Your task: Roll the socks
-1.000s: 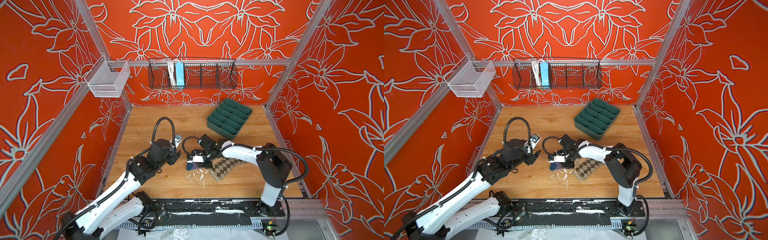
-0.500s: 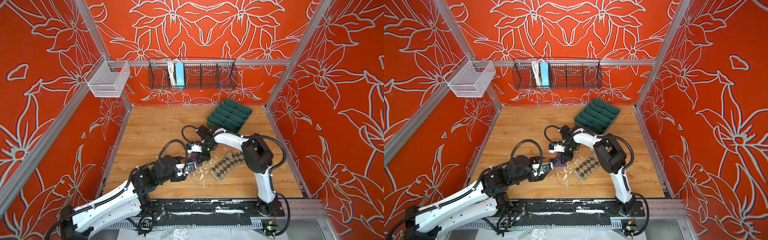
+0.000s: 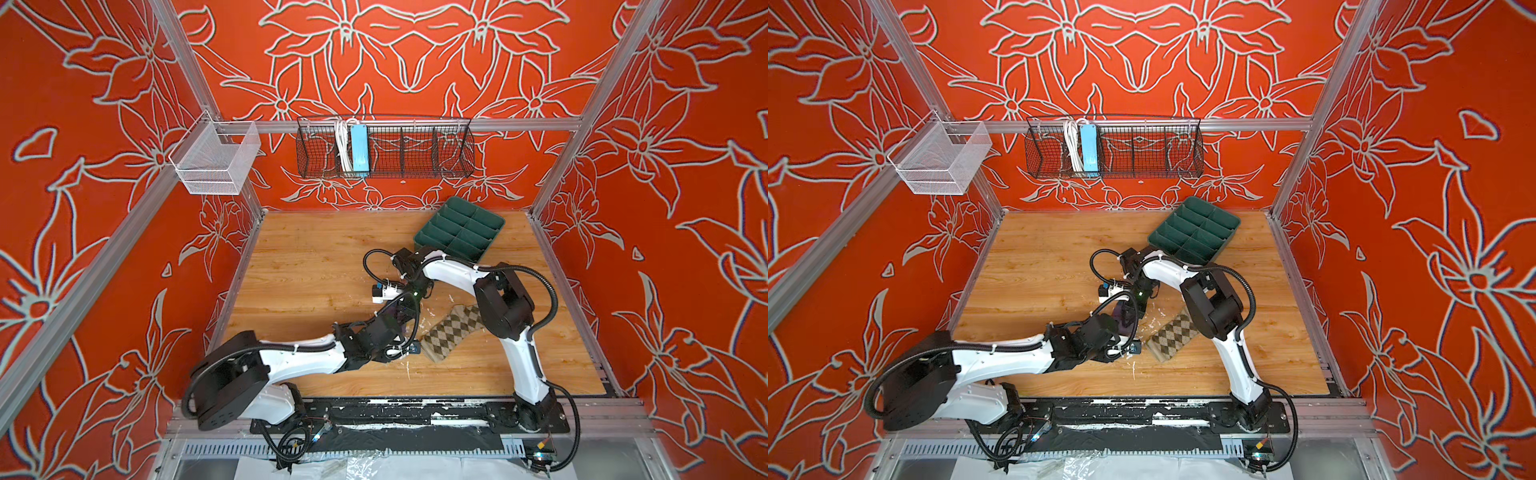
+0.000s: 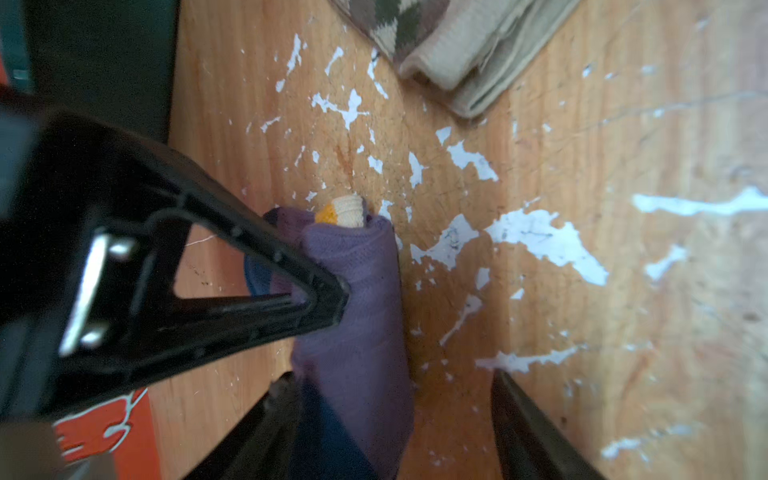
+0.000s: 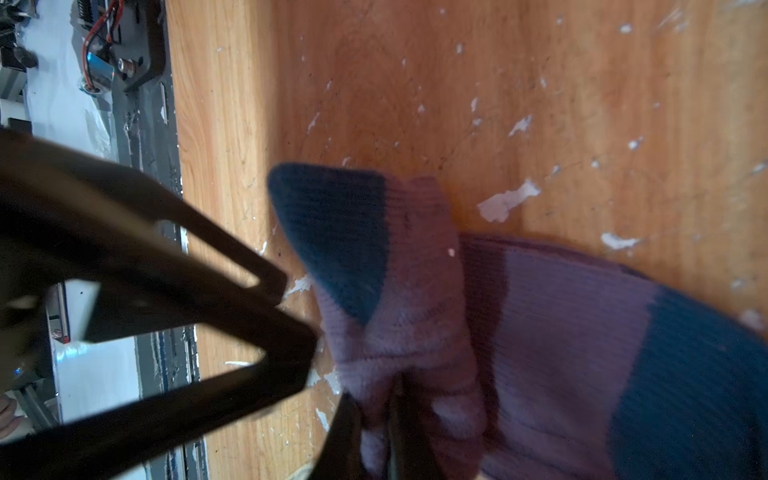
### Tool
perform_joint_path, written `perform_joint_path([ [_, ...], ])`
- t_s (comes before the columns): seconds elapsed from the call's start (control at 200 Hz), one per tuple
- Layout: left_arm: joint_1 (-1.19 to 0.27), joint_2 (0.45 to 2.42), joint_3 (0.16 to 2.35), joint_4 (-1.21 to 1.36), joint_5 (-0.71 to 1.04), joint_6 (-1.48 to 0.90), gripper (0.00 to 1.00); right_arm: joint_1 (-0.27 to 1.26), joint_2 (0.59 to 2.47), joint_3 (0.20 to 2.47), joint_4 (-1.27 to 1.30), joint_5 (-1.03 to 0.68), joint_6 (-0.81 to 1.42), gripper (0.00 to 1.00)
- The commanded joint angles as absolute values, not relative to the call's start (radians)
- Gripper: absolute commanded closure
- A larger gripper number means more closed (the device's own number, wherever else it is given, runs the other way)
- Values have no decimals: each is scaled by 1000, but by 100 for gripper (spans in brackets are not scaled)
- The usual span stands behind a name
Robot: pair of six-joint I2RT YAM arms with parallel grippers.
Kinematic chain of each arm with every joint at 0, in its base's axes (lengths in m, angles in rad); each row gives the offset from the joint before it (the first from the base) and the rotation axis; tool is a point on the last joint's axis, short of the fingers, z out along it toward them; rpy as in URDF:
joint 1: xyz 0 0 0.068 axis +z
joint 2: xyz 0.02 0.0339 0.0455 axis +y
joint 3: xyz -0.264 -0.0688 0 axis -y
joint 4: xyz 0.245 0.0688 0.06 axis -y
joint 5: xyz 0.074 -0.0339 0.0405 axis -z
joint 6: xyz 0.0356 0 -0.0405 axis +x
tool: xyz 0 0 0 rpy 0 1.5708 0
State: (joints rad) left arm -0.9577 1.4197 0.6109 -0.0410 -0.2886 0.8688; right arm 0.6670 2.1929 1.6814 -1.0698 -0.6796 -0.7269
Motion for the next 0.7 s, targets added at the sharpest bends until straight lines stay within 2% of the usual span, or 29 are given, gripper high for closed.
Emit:
perform_joint_path([
  [0.0, -941, 1498, 648, 33, -327, 860, 33, 660, 2207, 1660, -1145, -675, -767, 96],
  [0.08, -929, 1547, 662, 43, -333, 846, 43, 651, 2202, 1654, -1156, -676, -773, 96],
  [0.27, -922, 1590, 682, 19, -376, 799, 79, 624, 2160, 1619, -1146, -734, -783, 95],
  [0.36, -920, 1578, 692, -33, -370, 754, 88, 608, 2125, 1600, -1102, -736, -767, 90],
  [0.415, -920, 1569, 699, -75, -364, 744, 90, 595, 2095, 1582, -1055, -727, -735, 87],
  [0.485, -921, 1558, 709, -133, -353, 731, 91, 576, 2044, 1546, -935, -667, -656, 75],
  [0.55, -921, 1550, 725, -199, -341, 722, 91, 563, 1989, 1506, -850, -602, -600, 69],
  [0.696, -920, 1537, 757, -329, -277, 717, 91, 517, 1860, 1412, -662, -529, -473, 64],
])
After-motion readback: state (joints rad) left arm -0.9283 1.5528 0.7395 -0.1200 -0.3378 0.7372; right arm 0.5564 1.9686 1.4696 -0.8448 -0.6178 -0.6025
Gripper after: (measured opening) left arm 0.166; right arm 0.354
